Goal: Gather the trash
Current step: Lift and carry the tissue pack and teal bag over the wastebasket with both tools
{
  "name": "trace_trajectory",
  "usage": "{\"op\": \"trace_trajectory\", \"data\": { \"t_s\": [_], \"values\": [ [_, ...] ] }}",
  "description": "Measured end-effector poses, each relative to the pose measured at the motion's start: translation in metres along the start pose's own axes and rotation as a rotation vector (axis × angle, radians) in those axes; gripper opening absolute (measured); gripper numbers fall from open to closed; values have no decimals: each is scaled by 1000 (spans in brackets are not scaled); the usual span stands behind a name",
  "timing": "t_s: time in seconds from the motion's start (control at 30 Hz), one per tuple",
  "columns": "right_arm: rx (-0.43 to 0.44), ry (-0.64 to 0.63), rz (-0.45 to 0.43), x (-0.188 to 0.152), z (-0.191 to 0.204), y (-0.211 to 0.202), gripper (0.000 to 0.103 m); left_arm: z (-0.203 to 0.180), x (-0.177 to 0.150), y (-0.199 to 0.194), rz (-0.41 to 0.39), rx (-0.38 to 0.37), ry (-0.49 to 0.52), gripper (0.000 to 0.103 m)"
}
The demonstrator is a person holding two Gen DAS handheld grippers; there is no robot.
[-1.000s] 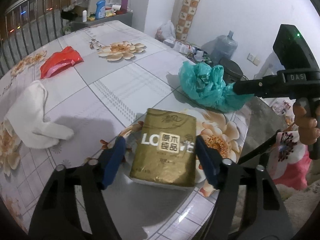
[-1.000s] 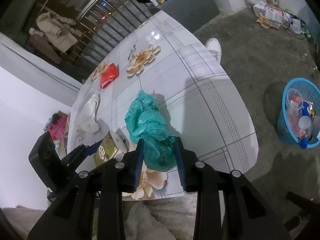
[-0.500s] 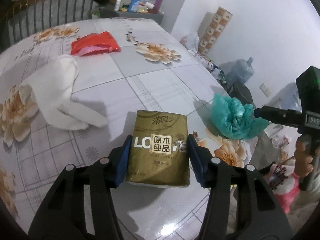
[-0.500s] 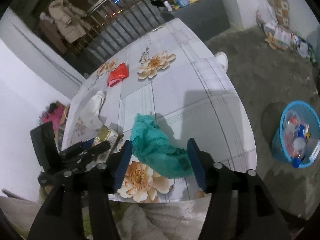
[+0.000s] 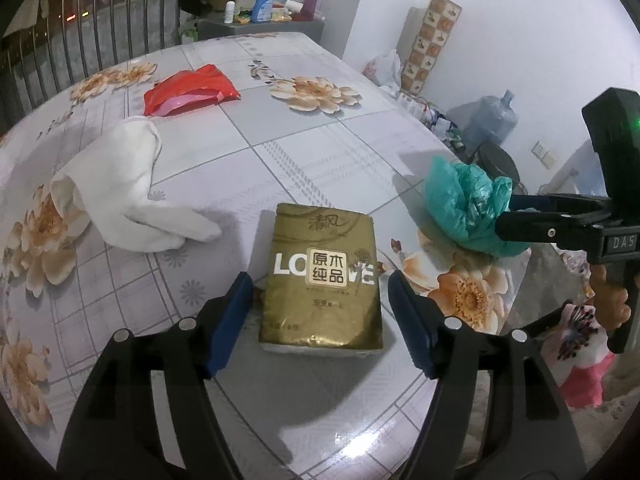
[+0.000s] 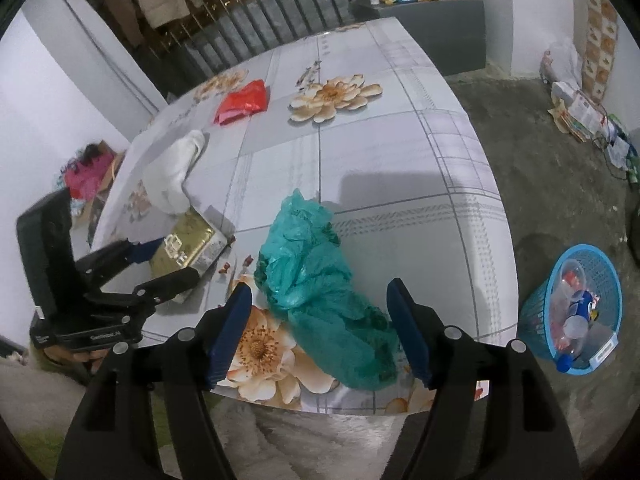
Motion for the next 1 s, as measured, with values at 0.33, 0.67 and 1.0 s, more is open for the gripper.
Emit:
{"op": "trace_trajectory", "data": {
  "t_s": [0.33,0.67,1.0],
  "values": [
    [-16,-19,34,-4,2,17,68,-5,0,1,2,56,45,57],
    [-9,16,26,-7,-1,15,55,-4,0,0,0,58,34,50],
    [8,47,1,-3,-1,12,47,-4,0,1,0,58,33,50]
  ]
}}
Point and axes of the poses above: each gripper's, at about its wrist camera, not at the fingertips, and y roughly the way its jaws point, z to its left, x to its top, the point moved 9 cm from there along y, roughly the way its jaws point, and after that the axes turned 14 degrees about x, right-handed, at the moved point
